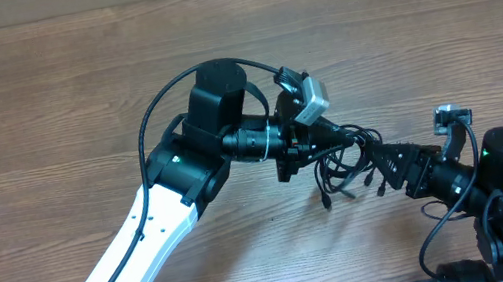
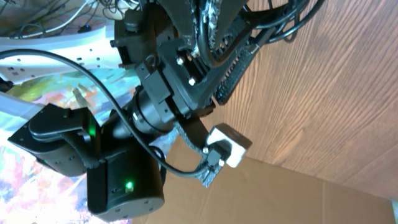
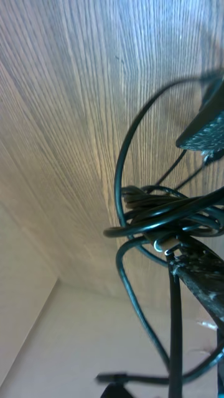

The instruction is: Untangle cables

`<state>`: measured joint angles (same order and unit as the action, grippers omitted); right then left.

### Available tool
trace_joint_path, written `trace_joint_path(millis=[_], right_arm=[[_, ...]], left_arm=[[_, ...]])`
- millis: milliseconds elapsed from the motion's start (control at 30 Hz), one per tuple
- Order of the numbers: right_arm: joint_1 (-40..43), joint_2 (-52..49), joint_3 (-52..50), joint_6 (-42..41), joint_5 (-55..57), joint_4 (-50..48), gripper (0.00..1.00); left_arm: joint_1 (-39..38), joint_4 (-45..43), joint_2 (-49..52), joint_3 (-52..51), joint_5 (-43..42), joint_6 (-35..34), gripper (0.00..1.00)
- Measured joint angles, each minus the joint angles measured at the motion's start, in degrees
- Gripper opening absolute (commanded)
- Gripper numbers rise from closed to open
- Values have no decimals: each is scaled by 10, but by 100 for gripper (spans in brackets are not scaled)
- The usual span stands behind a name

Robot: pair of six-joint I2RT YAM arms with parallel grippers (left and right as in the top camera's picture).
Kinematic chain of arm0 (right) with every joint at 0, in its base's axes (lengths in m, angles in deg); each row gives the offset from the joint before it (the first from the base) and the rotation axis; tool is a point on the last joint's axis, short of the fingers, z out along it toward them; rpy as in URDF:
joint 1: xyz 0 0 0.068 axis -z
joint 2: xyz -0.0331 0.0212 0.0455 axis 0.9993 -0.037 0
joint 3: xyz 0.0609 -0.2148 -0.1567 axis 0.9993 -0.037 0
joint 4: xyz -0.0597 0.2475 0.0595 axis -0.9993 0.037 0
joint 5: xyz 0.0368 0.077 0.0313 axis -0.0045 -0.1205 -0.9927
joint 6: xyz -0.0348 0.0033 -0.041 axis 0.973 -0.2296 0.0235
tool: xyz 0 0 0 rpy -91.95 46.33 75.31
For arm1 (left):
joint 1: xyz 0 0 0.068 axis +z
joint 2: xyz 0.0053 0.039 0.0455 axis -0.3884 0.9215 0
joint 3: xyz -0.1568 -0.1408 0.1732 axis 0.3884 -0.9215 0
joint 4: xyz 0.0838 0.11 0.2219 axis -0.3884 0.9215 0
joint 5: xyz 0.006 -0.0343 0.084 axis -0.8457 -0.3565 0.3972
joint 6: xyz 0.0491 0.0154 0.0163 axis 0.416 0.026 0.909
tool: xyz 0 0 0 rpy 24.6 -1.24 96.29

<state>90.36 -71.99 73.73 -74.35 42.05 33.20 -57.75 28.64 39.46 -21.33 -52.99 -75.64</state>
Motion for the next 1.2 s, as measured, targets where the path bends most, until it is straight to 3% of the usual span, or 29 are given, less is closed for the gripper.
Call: trace_joint_path(millis=[400,933,1200], right_arm=[[0,0,0,26,16,9,57],[0,0,0,29,22,16,65],[0,0,0,29,22,16,77]], left_arm=[[0,1,0,0,-2,-17,4],[0,138,-1,0,39,1,4],[0,172,-1,0,74,5,4]])
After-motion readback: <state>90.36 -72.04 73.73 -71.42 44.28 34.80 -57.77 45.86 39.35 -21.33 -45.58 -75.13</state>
